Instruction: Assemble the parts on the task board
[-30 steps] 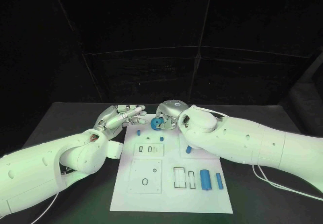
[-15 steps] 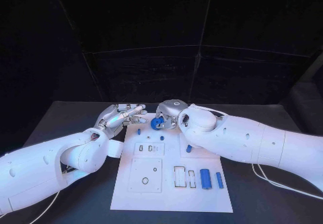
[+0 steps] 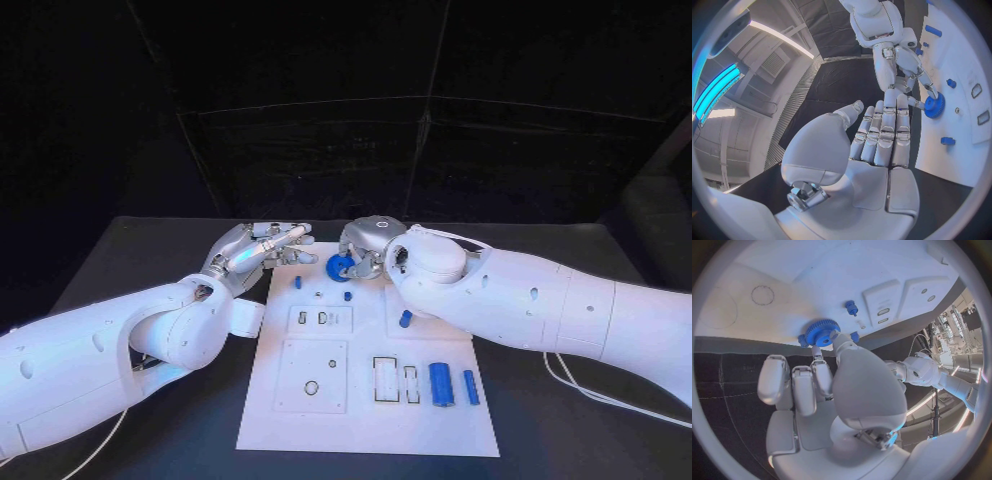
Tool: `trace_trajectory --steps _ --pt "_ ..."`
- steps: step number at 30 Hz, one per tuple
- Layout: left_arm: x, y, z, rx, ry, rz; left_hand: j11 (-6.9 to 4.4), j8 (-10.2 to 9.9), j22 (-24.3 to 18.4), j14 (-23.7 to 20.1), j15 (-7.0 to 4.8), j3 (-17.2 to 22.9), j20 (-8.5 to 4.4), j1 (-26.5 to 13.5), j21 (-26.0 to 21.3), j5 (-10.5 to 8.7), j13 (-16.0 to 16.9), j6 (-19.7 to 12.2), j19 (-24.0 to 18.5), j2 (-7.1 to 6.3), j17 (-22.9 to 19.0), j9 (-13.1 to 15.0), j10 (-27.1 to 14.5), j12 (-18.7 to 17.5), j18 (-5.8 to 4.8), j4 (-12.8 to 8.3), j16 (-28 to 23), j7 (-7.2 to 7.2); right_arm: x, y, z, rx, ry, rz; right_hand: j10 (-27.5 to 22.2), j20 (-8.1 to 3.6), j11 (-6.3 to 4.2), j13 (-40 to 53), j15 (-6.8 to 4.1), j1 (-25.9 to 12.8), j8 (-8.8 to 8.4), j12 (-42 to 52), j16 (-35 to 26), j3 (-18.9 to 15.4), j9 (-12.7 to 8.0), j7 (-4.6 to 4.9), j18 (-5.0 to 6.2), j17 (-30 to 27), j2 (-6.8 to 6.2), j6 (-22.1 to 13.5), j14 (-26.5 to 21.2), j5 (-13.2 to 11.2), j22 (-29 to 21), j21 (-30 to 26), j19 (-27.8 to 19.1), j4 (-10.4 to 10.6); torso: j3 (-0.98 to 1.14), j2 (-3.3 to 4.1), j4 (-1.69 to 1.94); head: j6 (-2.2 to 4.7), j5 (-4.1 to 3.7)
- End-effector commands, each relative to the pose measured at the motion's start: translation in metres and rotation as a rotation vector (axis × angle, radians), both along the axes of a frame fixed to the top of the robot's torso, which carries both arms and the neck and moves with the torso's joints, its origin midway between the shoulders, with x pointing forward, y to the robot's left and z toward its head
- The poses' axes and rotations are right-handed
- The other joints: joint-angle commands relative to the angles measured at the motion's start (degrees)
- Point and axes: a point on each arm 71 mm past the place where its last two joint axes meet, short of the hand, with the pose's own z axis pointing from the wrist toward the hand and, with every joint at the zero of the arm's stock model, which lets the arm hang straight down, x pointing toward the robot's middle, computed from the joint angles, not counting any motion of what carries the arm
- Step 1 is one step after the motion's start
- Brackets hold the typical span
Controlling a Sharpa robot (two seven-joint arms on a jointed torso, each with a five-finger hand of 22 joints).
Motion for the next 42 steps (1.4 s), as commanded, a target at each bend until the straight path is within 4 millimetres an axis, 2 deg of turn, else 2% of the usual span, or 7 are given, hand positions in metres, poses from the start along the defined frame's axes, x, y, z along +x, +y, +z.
trace_trajectory --steps 1,4,9,13,15,33,42 --pt "0.0 -0.001 0.001 -0.002 -0.008 -0.015 0.09 -0.38 -0.07 0.12 0.17 0.2 -0.16 -0.11 -0.28 0.1 -0.06 0.08 0.44 -0.31 0.06 -0.03 0.11 -0.32 0.34 -0.04 -0.34 0.51 0.0 -0.001 0.001 -0.001 -0.012 -0.005 -0.49 0.34 0.36 -0.28 0.23 -1.18 -0.94 -0.6 0.2 0.31 -0.08 0.43 -1.0 5.15 -0.32 -1.17 3.92 -0.48 -0.19 -0.24 -0.11 0.3 -0.01 0.01 -0.02 0.03 -0.08" --pt "0.0 -0.001 0.001 -0.002 -0.007 -0.015 0.09 -0.38 -0.07 0.12 0.17 0.2 -0.16 -0.11 -0.28 0.1 -0.06 0.08 0.44 -0.31 0.06 -0.03 0.11 -0.32 0.34 -0.04 -0.34 0.51 0.0 0.0 0.001 0.004 -0.015 -0.004 -0.82 0.82 1.11 -0.67 0.83 -3.05 -2.96 -0.99 0.23 -0.06 -0.11 1.22 -1.01 5.2 -1.29 -4.7 3.92 -1.44 -0.27 -0.3 -0.18 1.32 -0.01 -0.01 -0.01 0.07 -0.07" --pt "0.0 -0.001 0.001 -0.001 -0.007 -0.015 0.09 -0.38 -0.07 0.12 0.17 0.2 -0.16 -0.11 -0.28 0.1 -0.06 0.08 0.44 -0.31 0.06 -0.03 0.11 -0.32 0.34 -0.04 -0.34 0.51 0.0 0.0 0.0 0.004 0.001 -0.003 -0.88 1.45 1.6 -0.63 1.34 -7.61 -3.59 -1.01 0.32 -2.59 0.12 1.62 -0.97 5.35 -2.54 -5.6 3.94 -0.13 -0.29 -0.31 -0.21 5.19 0.01 0.01 0.04 0.07 -0.15" --pt "0.0 -0.001 0.001 -0.001 -0.006 -0.015 0.12 -0.41 -0.09 0.18 0.18 0.88 -0.15 -0.6 -0.27 0.08 -0.06 0.08 0.46 -0.61 0.23 -0.04 0.15 -0.41 0.33 -0.05 -0.45 0.55 0.0 -0.001 -0.002 -0.001 0.032 -0.006 -0.83 1.64 1.76 -0.26 1.51 -12.89 -3.77 -0.78 0.47 -7.43 0.19 1.74 -0.96 5.61 -1.74 -5.55 3.97 4.99 -0.26 -0.27 -0.21 6.99 -0.02 0.01 0.0 0.04 -0.13" --pt "0.0 -0.001 0.001 0.0 -0.005 -0.015 0.13 -0.41 -0.1 0.18 0.19 0.91 -0.15 -0.65 -0.27 0.07 -0.06 0.07 0.46 -0.63 0.24 -0.04 0.15 -0.41 0.33 -0.04 -0.46 0.56 0.001 -0.001 -0.003 -0.007 0.051 -0.008 -0.82 1.72 1.81 -0.06 1.55 -14.85 -3.88 -0.67 0.52 -10.28 0.2 1.83 -0.99 5.7 -1.27 -5.55 3.97 4.04 -0.2 -0.23 -0.2 7.03 -0.03 0.0 0.0 0.04 -0.16" --pt "0.0 0.0 0.002 0.001 -0.003 -0.014 0.12 -0.41 -0.1 0.19 0.2 1.09 -0.14 -0.8 -0.28 0.08 -0.06 0.08 0.46 -0.68 0.29 -0.04 0.16 -0.43 0.33 -0.01 -0.49 0.55 0.003 -0.01 -0.005 0.013 0.074 -0.025 -0.3 1.77 1.85 1.02 1.62 -13.01 -4.09 0.12 0.82 -13.31 0.21 1.81 -1.05 6.29 0.67 -5.31 4.09 5.5 0.21 -0.01 0.04 6.77 0.02 0.01 -0.02 -0.08 -0.3" --pt "0.001 0.001 0.002 0.002 -0.004 -0.012 0.11 -0.41 -0.11 0.18 0.2 1.18 -0.14 -0.8 -0.28 0.08 -0.06 0.08 0.46 -0.7 0.31 -0.04 0.16 -0.44 0.33 -0.05 -0.51 0.53 0.002 -0.017 -0.002 0.038 0.057 -0.031 -0.1 1.76 1.83 1.36 1.61 -12.39 -4.11 0.38 0.91 -13.65 0.22 1.79 -1.06 6.46 0.91 -5.2 4.12 5.88 0.28 0.03 0.08 6.67 0.0 0.0 0.01 -0.17 -0.39"
